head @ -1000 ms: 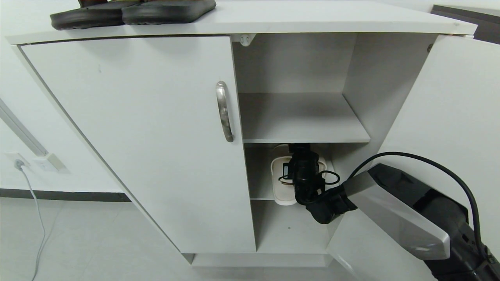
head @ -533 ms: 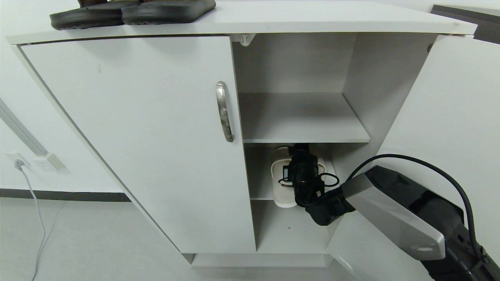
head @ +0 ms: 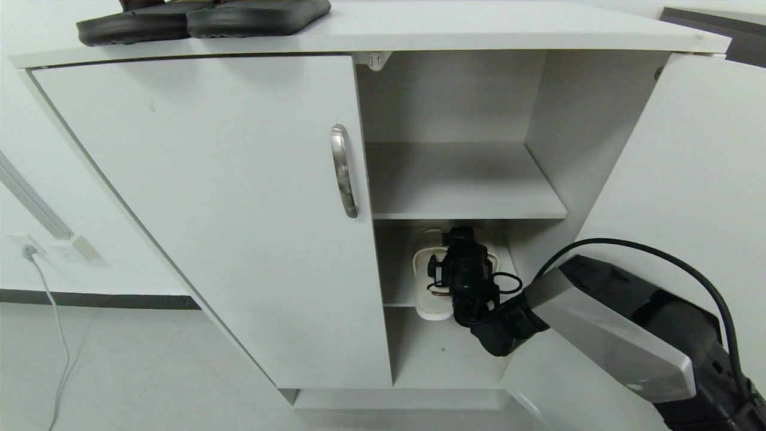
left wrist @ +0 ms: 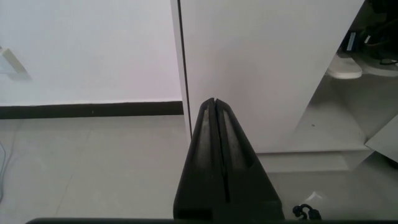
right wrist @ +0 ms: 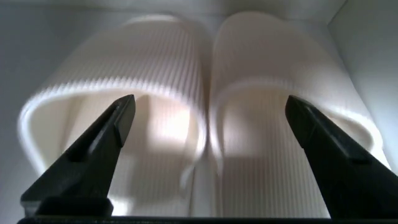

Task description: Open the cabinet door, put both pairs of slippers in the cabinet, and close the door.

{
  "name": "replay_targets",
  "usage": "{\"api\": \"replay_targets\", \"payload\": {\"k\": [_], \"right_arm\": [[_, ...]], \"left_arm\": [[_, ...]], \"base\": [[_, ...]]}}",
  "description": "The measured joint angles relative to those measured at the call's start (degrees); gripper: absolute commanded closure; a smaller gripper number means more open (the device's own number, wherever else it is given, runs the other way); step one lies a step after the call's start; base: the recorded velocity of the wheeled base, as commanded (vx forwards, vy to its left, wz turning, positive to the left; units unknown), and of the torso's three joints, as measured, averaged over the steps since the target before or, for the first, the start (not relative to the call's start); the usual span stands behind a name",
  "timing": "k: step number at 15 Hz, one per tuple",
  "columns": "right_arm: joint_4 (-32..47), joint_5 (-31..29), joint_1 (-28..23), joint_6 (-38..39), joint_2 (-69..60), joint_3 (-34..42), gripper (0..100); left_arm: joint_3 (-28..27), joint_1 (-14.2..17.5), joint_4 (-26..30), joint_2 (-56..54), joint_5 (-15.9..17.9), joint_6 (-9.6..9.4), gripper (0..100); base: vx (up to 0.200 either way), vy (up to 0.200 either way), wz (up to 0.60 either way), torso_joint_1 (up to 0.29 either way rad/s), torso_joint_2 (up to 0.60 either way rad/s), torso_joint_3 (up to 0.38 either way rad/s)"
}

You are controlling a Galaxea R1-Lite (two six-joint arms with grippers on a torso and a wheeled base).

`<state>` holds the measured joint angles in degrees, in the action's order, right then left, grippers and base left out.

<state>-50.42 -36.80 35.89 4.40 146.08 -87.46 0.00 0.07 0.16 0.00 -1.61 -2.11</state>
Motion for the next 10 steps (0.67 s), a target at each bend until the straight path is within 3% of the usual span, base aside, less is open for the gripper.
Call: {"api": "replay_targets", "payload": {"k": [4,10], "right_arm": [[-5.22,-0.3,1.73,0.0,-4.88,9.9,0],[-17.41,-0.94,6.45,0.06,-15.1,31.21,0]], "left_arm": [[0.0,0.0,-0.02,0.0,0.0,0.04,100],[0.0,-0.02,-0.02,0.0,-0.02,0.11,100]], "base": [[0.0,0.0,0.0,0.0,0.0,0.0],[0.0,0.0,0.0,0.0,0.0,0.0]]}}
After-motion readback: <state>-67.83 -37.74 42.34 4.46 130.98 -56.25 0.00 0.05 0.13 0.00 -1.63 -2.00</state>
